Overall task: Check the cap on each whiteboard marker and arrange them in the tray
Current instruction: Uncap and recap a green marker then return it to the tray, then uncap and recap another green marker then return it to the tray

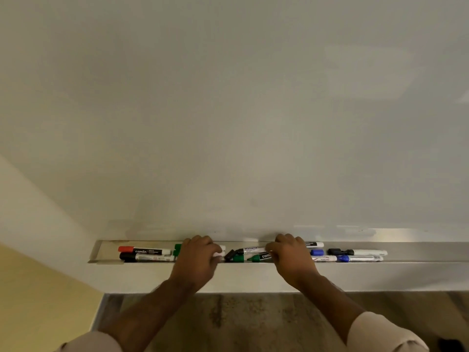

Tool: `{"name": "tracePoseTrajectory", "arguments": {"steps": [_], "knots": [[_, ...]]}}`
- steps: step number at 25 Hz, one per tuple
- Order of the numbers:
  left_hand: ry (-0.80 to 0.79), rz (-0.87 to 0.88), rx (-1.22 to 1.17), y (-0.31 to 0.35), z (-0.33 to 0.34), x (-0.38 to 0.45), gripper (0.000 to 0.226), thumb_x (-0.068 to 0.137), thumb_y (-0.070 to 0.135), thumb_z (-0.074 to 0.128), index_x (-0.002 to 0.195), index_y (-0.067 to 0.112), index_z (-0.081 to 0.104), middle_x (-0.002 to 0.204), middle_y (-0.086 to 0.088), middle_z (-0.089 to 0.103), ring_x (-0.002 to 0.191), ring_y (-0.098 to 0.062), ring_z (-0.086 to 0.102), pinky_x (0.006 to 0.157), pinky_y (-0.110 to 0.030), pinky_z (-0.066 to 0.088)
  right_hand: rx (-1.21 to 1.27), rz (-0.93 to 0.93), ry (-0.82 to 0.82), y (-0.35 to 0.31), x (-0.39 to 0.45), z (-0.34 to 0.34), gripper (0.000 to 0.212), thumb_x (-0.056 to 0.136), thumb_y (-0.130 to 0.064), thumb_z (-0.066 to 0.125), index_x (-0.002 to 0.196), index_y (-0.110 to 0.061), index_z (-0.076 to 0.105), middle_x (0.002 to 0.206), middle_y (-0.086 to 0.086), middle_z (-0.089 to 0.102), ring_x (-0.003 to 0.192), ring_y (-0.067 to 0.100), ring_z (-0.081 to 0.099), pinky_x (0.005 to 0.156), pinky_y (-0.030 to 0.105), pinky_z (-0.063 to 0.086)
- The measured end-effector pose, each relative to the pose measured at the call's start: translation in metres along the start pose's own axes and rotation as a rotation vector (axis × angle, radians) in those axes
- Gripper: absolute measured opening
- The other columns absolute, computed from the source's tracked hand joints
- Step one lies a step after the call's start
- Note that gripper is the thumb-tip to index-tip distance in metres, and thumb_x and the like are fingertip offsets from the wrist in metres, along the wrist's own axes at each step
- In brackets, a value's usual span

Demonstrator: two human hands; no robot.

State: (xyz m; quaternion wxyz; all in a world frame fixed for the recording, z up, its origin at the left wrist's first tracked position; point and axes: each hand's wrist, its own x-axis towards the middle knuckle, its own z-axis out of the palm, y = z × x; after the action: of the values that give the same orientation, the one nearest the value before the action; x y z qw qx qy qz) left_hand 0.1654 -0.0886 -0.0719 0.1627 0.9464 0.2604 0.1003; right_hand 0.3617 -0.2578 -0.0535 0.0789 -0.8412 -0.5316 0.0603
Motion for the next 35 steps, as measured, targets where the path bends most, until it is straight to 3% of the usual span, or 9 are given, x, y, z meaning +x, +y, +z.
{"name": "tracePoseTrajectory", "arguments": {"steps": [7, 12, 15, 22, 28, 31, 35], "knots": [[-0.095, 0.009, 0.069, 0.050, 0.026, 0.010, 0.021, 0.089, 0.041, 0.053, 0.103, 0.029, 0.063, 0.097, 0.006, 0.059, 0.097, -0.017, 0.051, 0.085, -0.033, 0.033, -0.081, -0.074, -0.074, 0.009, 0.002, 0.013, 0.030, 0.094, -0.021, 0.050, 0.121, -0.029, 0.058, 0.110, 0.001, 0.056, 0.106, 0.023, 0.044, 0.095, 0.037, 0.034], [-0.140, -0.038, 0.173, 0.053, 0.036, 0.011, 0.031, 0.092, 0.042, 0.049, 0.119, 0.027, 0.056, 0.111, 0.003, 0.059, 0.108, -0.020, 0.050, 0.095, -0.038, 0.035, -0.054, -0.064, -0.087, 0.017, 0.004, 0.017, 0.030, 0.093, -0.019, 0.052, 0.121, -0.027, 0.058, 0.114, 0.001, 0.056, 0.109, 0.022, 0.043, 0.097, 0.037, 0.034], [-0.144, -0.071, 0.176, 0.051, 0.038, 0.012, 0.025, 0.092, 0.038, 0.051, 0.115, 0.028, 0.058, 0.110, 0.004, 0.061, 0.105, -0.020, 0.052, 0.094, -0.037, 0.036, 0.033, -0.067, -0.035, 0.020, 0.004, 0.017, 0.028, 0.093, -0.019, 0.052, 0.118, -0.028, 0.059, 0.112, -0.002, 0.057, 0.107, 0.020, 0.044, 0.095, 0.035, 0.034], [-0.048, -0.137, -0.013, 0.050, 0.035, 0.012, 0.013, 0.081, 0.036, 0.068, 0.094, 0.030, 0.066, 0.094, 0.009, 0.062, 0.090, -0.015, 0.055, 0.081, -0.030, 0.035, 0.324, 0.010, 0.137, 0.029, 0.000, 0.006, 0.024, 0.093, -0.018, 0.055, 0.113, -0.030, 0.062, 0.107, -0.004, 0.061, 0.101, 0.017, 0.047, 0.090, 0.033, 0.038], [0.076, -0.136, -0.159, 0.055, -0.003, 0.009, 0.012, 0.077, 0.029, 0.075, 0.085, 0.031, 0.067, 0.088, 0.012, 0.064, 0.079, -0.009, 0.058, 0.077, -0.032, 0.046, 0.461, -0.015, 0.312, 0.030, -0.006, -0.029, 0.024, 0.090, -0.012, 0.061, 0.110, -0.026, 0.065, 0.102, -0.003, 0.062, 0.098, 0.020, 0.051, 0.084, 0.037, 0.041], [0.138, -0.131, -0.290, 0.062, -0.043, 0.012, 0.016, 0.079, 0.025, 0.074, 0.085, 0.037, 0.065, 0.083, 0.021, 0.066, 0.071, -0.003, 0.059, 0.068, -0.019, 0.046, 0.440, -0.081, 0.416, 0.032, -0.013, -0.065, 0.023, 0.089, -0.014, 0.064, 0.110, -0.025, 0.064, 0.105, -0.003, 0.062, 0.100, 0.018, 0.052, 0.081, 0.034, 0.038], [0.315, -0.006, -0.365, 0.081, -0.114, 0.025, 0.020, 0.081, 0.018, 0.074, 0.095, 0.032, 0.070, 0.088, 0.021, 0.067, 0.076, -0.006, 0.060, 0.064, -0.008, 0.042, 0.391, -0.153, 0.535, 0.029, -0.016, -0.127, 0.019, 0.094, -0.018, 0.054, 0.111, -0.025, 0.056, 0.102, -0.008, 0.064, 0.094, 0.012, 0.055, 0.083, 0.029, 0.032]]}}
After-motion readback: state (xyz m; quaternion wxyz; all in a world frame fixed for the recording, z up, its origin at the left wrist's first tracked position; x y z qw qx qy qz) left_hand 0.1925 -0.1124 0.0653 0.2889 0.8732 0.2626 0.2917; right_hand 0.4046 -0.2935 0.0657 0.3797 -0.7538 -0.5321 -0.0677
